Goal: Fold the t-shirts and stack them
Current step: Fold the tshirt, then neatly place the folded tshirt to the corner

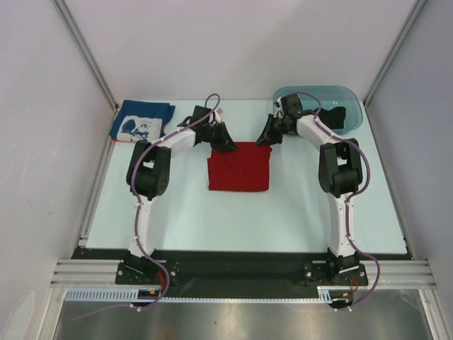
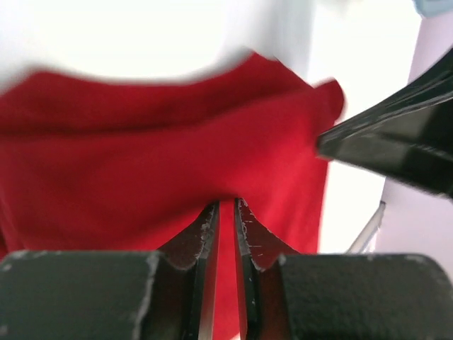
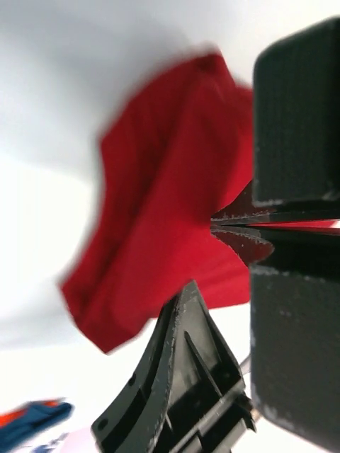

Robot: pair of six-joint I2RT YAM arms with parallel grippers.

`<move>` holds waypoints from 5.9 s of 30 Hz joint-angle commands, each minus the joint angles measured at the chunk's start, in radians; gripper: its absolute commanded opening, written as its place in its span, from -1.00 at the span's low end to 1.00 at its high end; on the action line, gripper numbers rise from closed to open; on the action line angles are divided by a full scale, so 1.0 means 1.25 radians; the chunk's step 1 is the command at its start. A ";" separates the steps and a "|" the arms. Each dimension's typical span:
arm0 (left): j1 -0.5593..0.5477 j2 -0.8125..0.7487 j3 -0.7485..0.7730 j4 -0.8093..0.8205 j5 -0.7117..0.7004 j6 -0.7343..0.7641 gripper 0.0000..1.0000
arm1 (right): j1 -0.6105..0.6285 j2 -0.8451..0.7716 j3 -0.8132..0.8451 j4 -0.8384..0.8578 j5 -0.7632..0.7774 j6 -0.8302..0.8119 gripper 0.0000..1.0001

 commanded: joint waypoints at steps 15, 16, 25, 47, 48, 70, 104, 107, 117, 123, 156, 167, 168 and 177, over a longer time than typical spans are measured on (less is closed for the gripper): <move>0.080 0.116 0.133 0.049 -0.029 -0.011 -0.59 | -0.049 0.121 0.178 -0.065 0.160 -0.118 -0.97; 0.082 0.095 0.133 0.022 -0.034 -0.004 -0.58 | -0.048 0.119 0.198 -0.080 0.161 -0.127 -0.97; 0.081 -0.078 0.053 -0.053 -0.044 0.044 -0.42 | 0.011 -0.022 0.186 -0.197 0.167 -0.169 -0.52; 0.064 -0.080 -0.236 0.001 -0.041 0.054 -0.47 | -0.027 -0.198 -0.550 0.115 -0.114 -0.122 -1.00; 0.064 -0.091 -0.239 -0.017 -0.046 0.062 -0.47 | -0.031 -0.210 -0.556 0.110 -0.109 -0.128 -1.00; 0.132 -0.371 -0.331 -0.139 -0.164 0.364 1.00 | -0.028 -0.405 -0.505 -0.083 0.005 -0.198 0.00; 0.336 -0.742 -0.619 -0.177 -0.175 -0.045 0.85 | 0.647 -0.279 -0.471 0.220 0.708 -0.697 0.99; 0.341 -0.790 -0.660 -0.160 -0.159 -0.053 0.85 | 0.660 -0.248 -0.488 0.244 0.751 -0.710 1.00; 0.362 -0.808 -0.725 -0.142 -0.130 -0.047 0.85 | 0.662 -0.141 -0.429 0.298 0.771 -0.810 0.88; 0.362 -0.737 -0.732 -0.108 -0.116 -0.061 0.86 | 0.644 -0.086 -0.364 0.245 0.745 -0.810 0.30; 0.129 -0.257 -0.523 0.190 0.071 -0.434 1.00 | 0.547 -0.268 -0.255 0.060 0.593 -0.723 -1.00; 0.077 -0.109 -0.440 0.249 0.059 -0.504 0.98 | 0.527 -0.297 -0.290 0.092 0.570 -0.707 -1.00; 0.074 -0.104 -0.430 0.251 0.053 -0.507 0.97 | 0.525 -0.298 -0.292 0.094 0.569 -0.706 -1.00; 0.051 -0.075 -0.388 0.250 0.014 -0.470 0.67 | 0.517 -0.317 -0.295 0.120 0.535 -0.677 -1.00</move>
